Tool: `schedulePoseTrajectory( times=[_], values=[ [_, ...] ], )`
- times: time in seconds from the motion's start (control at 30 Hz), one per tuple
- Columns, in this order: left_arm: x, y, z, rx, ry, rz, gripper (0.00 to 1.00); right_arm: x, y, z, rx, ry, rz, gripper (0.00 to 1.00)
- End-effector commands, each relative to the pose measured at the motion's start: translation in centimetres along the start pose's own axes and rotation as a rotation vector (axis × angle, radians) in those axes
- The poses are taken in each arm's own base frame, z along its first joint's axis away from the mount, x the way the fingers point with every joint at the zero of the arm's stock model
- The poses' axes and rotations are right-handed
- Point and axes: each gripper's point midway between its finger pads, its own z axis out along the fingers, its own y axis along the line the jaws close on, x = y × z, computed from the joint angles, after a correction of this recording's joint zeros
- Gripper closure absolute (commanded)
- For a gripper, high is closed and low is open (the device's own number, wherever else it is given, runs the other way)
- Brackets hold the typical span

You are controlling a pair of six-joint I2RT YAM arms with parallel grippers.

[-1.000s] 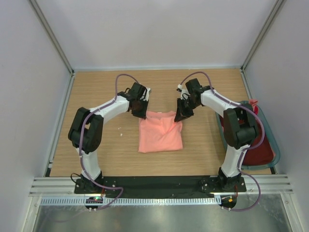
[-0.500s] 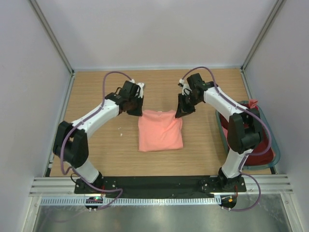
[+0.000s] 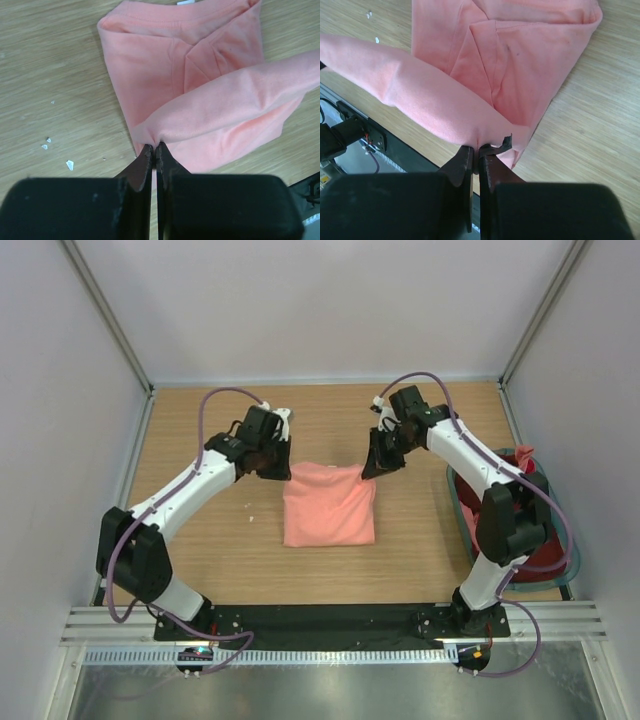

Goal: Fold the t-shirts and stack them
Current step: Fold the tshirt

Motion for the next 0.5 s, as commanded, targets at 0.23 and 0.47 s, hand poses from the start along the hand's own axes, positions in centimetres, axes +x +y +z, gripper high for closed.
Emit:
schedulePoseTrajectory(
  times=[0.23, 0.47],
  values=[
    [-3.4, 0.6, 1.2, -0.066, -0.039, 0.026, 1.00, -4.4, 1.0, 0.2, -0.004, -0.064, -0.028, 0.99],
    [-4.4, 0.9, 4.0, -0.084, -0.022, 0.055, 1.00, -5.6, 0.0, 2.5, 0.007, -0.048, -0.039, 0.99]
  ],
)
